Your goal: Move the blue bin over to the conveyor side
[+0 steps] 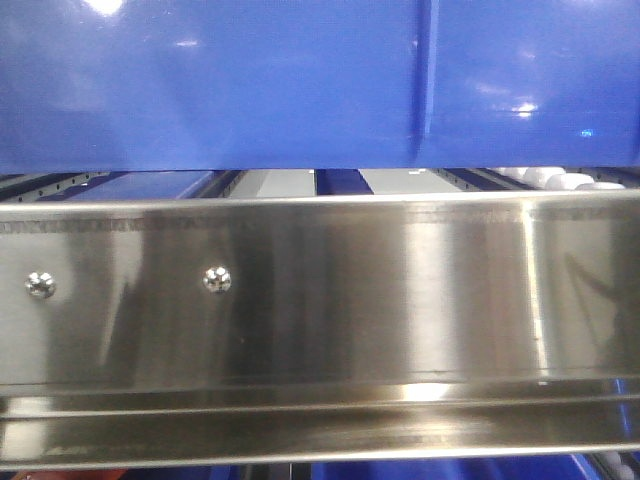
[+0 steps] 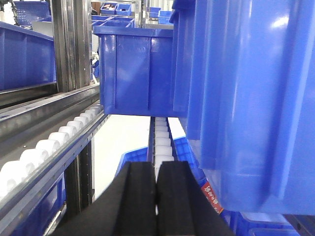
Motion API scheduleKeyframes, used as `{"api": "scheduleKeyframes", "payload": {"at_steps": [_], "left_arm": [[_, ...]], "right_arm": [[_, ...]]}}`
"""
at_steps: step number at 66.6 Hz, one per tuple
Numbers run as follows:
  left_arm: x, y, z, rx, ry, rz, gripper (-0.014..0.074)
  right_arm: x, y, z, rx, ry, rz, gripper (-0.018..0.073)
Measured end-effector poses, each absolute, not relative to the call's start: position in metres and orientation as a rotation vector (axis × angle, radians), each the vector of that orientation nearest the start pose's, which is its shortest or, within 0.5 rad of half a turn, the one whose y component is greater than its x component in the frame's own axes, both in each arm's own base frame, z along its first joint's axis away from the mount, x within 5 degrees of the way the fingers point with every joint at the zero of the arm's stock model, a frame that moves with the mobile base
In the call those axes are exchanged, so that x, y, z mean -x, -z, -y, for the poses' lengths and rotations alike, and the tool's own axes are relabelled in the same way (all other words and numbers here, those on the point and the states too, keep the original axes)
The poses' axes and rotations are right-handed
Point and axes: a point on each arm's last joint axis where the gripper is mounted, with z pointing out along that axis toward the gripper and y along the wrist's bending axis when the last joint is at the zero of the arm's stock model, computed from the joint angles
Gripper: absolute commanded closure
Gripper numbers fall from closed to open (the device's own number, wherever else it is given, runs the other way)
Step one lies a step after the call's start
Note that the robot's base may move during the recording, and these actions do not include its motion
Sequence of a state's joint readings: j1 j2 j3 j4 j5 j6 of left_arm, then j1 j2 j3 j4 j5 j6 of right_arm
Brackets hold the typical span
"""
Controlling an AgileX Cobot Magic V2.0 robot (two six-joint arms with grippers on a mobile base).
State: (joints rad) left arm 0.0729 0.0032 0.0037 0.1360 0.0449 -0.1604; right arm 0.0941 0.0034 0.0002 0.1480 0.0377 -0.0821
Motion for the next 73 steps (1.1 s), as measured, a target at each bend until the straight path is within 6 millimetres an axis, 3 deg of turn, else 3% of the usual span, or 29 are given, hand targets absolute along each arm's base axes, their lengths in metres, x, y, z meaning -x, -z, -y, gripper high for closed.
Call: {"api": "scheduleKeyframes", "payload": {"at_steps": [27,73], "left_arm": [[-0.0566,-0.2076,-0.0052,0.005,-0.128,-1.538,0.0613],[-0.0565,-0.2108,-0.0043,0.016,-0.103,-1.502,0.0613]], "right_arm": [[-0.0564,-0.2096,-0.0058,0.026,-0.132,-1.526,0.0632],[-0.0561,-0.2143,-0.0051,0.019,-0.128,-1.473,0.0632]]}}
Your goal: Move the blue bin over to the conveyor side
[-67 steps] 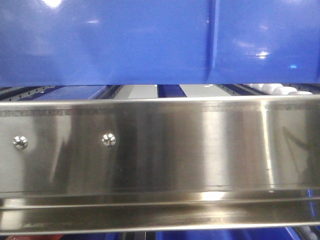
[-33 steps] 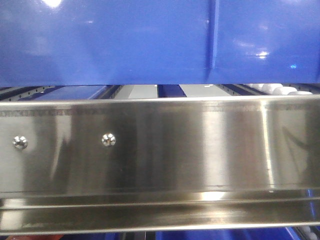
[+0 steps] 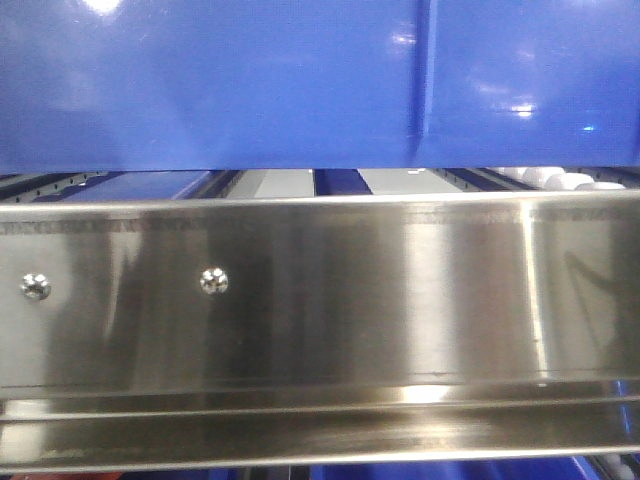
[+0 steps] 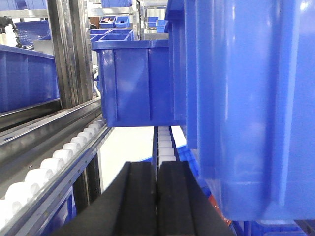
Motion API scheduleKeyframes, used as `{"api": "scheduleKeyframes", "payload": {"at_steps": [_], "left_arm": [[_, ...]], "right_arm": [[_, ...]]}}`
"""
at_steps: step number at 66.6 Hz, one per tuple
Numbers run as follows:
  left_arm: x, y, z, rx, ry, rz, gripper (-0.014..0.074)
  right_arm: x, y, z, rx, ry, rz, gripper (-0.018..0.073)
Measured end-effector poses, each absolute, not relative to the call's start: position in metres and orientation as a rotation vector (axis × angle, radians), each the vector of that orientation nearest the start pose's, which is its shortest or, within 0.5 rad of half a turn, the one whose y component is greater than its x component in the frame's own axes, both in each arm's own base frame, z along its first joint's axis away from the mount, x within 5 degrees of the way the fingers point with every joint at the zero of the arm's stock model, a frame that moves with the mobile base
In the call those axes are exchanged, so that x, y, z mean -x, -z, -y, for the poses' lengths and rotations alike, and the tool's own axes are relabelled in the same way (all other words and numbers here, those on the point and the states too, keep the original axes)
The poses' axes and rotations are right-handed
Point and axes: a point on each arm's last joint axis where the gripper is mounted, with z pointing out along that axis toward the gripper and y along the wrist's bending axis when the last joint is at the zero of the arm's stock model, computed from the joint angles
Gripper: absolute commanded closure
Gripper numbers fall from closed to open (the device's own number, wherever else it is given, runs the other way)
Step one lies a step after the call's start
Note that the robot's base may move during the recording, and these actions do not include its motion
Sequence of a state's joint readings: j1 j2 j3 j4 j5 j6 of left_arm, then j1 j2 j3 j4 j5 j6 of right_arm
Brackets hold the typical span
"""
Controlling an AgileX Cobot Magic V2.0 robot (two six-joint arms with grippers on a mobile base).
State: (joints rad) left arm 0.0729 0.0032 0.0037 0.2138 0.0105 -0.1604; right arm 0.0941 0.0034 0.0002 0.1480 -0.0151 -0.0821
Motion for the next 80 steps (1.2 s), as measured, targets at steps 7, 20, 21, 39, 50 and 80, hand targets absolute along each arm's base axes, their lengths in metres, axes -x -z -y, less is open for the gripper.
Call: {"api": "scheduleKeyframes", "payload": {"at_steps": [7,20,21,39,50,80], "left_arm": [[-0.056,-0.212,-0.004,0.025,-0.089,-1.486,0.0613],[-0.05,-0.242,-0.005,0.039,-0.094,-1.445,0.0613],[-0.05,-0.244,-0.005,0.041,-0.096,-1.448,0.0613],[-0.024,-0.356,-0.007,0.068,-0.099,-1.432,0.0375],[-0.046,-0.397,-0.009,0.054,-0.093,-1.547,0.0055],[-0.115,-0.465,0.002,0.028,0.031,-1.665,-0.0006]], "right_arm": [[-0.056,-0.216,-0.005,0.015,-0.129,-1.458,0.0632],[-0.047,-0.254,-0.005,0.022,-0.141,-1.39,0.0613],[-0.045,-0.26,-0.005,0.023,-0.142,-1.38,0.0603],[-0.023,-0.37,-0.006,0.05,-0.162,-1.312,0.0087],[-0.047,-0.415,-0.009,0.063,-0.166,-1.395,0.0],[-0.142,-0.43,-0.045,0.23,-0.294,-1.708,0.0]]}}
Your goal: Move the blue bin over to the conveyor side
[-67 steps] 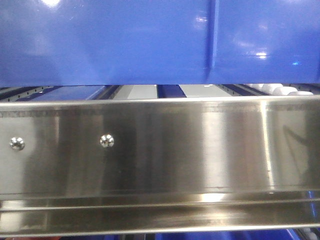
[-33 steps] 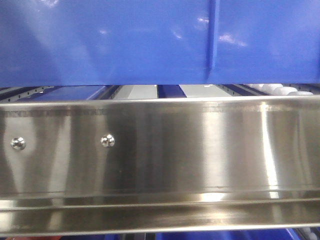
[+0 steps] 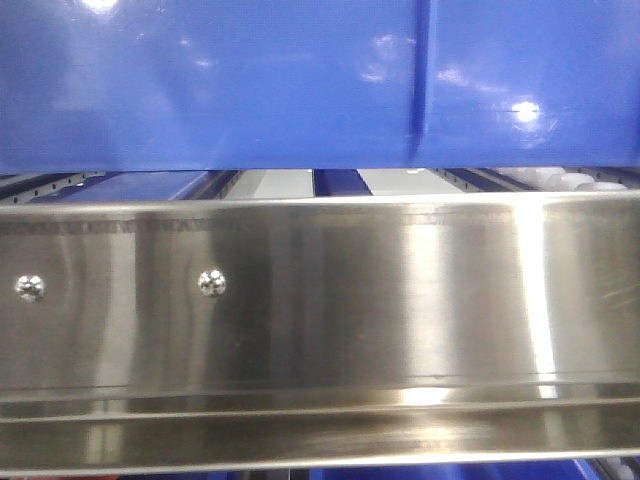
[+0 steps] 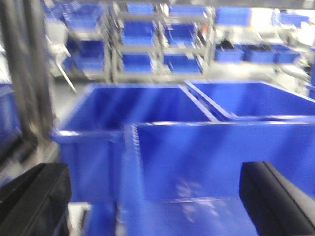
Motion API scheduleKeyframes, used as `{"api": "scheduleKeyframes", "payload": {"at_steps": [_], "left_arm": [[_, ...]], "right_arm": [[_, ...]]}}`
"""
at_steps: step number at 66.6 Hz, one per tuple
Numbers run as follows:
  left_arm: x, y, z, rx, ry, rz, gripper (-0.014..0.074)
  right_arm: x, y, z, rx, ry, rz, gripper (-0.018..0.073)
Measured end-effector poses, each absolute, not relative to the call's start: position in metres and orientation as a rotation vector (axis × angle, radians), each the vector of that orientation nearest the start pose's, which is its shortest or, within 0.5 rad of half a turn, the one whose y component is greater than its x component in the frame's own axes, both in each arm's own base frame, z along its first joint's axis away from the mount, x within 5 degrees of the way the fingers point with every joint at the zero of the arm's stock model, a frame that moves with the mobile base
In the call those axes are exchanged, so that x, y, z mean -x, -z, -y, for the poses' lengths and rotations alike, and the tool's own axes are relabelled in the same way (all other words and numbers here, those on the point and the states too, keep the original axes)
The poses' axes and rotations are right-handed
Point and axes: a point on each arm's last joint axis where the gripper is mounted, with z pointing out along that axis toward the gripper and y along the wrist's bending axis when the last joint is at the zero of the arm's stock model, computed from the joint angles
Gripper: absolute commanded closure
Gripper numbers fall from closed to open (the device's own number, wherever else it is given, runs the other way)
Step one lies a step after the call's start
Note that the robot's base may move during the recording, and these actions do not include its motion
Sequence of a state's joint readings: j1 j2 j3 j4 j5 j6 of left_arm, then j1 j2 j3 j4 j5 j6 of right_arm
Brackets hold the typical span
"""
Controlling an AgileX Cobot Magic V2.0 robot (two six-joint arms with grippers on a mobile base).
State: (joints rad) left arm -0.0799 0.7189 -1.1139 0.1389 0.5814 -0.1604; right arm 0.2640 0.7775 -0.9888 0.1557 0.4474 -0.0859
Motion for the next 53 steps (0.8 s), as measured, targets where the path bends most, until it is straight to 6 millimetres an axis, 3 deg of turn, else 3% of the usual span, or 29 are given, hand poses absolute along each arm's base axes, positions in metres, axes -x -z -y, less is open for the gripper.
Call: {"api": "scheduleKeyframes", "payload": {"at_steps": [18,33,53], "left_arm": [[-0.152,-0.485,0.009,0.034,0.048,-1.895,-0.0006],[-0.191,-0.482,0.012,0.053,0.02,-2.122,-0.0006],[-0.222,-0.49,0.012,0.073,-0.039,-2.252,-0.0006]], "right_arm": [[-0.181,-0.457,-0.069,0.326,-0.335,-1.848,0.0],[-0.209,-0.476,-0.081,0.386,-0.331,-2.007,0.0],[-0.244,-0.477,-0.093,0.386,-0.337,-2.21,0.0]]}}
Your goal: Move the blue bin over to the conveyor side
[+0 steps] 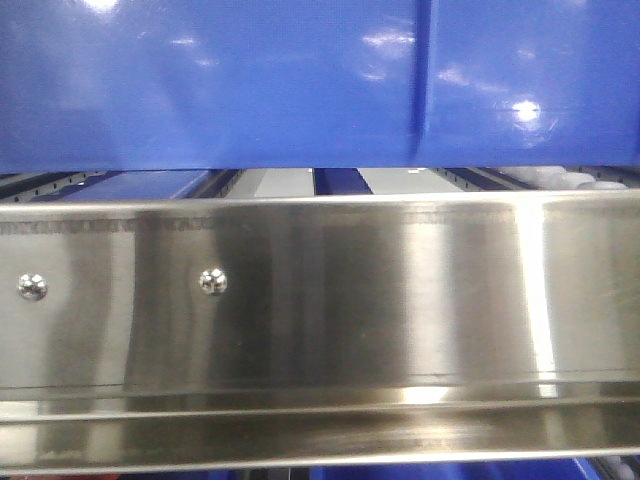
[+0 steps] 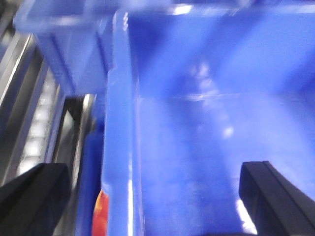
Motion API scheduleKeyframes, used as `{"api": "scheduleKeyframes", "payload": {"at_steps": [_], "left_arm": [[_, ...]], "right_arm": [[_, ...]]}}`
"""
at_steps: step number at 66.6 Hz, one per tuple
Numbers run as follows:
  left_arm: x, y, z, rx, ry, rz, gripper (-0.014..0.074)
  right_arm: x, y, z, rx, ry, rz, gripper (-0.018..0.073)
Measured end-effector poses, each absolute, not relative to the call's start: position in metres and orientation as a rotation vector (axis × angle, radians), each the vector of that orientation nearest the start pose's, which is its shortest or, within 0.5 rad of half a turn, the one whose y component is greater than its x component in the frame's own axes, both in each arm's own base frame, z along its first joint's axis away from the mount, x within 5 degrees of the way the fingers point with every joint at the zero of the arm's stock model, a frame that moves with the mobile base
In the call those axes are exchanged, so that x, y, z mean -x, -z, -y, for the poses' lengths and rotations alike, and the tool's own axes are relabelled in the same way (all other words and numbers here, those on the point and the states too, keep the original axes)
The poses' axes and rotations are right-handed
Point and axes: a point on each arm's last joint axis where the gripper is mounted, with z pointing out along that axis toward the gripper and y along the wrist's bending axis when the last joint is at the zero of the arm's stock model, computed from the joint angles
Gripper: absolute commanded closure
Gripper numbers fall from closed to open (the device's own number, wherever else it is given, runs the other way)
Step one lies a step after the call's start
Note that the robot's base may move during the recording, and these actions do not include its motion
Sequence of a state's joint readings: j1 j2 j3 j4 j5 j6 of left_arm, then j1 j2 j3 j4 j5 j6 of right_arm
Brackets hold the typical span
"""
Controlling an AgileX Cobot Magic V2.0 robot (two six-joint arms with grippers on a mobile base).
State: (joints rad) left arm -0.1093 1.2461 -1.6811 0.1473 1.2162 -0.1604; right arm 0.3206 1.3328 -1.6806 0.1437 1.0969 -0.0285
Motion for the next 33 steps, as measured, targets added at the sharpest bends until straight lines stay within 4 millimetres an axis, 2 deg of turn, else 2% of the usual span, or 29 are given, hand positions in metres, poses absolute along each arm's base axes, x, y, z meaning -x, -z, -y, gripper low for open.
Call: {"api": "scheduleKeyframes", "payload": {"at_steps": [10,18,33], "left_arm": [[-0.243,-0.493,0.014,0.074,-0.045,-2.259,-0.0006],[-0.252,-0.491,0.015,0.075,-0.047,-2.269,-0.0006],[-0.266,-0.484,0.001,0.135,-0.084,-2.297,-0.0006]], "right_arm": [[-0.261,-0.474,-0.096,0.357,-0.299,-2.315,0.0],[-0.274,-0.478,-0.097,0.318,-0.269,-2.317,0.0],[-0.275,-0.484,-0.1,0.293,-0.199,-2.301,0.0]]}}
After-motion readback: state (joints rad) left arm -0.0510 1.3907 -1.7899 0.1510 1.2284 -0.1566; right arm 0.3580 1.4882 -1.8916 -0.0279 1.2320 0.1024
